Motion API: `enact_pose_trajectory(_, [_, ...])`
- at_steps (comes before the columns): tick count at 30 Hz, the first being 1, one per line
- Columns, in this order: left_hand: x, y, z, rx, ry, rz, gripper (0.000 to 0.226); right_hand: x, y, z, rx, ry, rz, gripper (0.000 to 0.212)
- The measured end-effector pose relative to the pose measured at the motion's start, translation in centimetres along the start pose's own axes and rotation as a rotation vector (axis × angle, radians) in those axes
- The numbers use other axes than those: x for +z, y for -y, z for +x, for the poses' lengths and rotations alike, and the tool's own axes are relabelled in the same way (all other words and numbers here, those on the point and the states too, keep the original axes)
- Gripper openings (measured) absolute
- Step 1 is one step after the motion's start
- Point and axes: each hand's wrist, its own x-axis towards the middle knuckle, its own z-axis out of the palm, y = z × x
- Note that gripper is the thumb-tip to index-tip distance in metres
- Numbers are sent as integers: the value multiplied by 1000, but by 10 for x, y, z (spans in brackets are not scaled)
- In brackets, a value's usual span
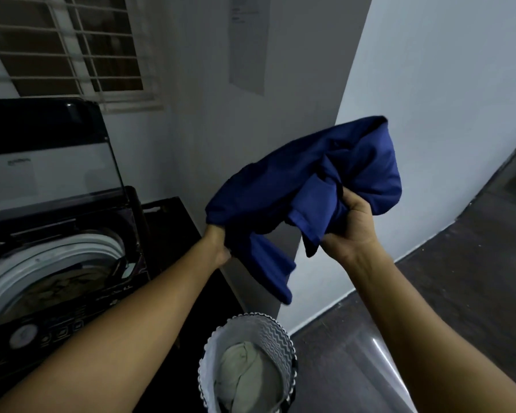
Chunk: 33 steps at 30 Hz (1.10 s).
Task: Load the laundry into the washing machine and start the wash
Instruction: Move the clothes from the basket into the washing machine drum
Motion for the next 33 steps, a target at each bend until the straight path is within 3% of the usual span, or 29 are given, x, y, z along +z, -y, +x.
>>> enact_pose_trajectory(7, [-27,-47,-12,107,101,-26,30,-17,-44,21,83,-151,-538,47])
enact_pose_trajectory(10, [-51,-64,-14,168,105,-3,27,-5,-66,35,89,-118,-710,36])
enact_pose_trajectory(14, [-105,-88,-16,198,3,36,29,39,-96,51,98,6,-890,16])
enact_pose_trajectory(23, [-246,-136,-37,278,-233,21,26,165,-197,82,119,300,-1150,8])
enact_pose_trajectory(31, [-377,-162,-24,189,-482,3,26,247,-318,119,169,424,-1258,21])
enact_pose_trajectory(33, [-407,-160,-14,109,-559,2,31,256,-350,128,151,442,-1336,11])
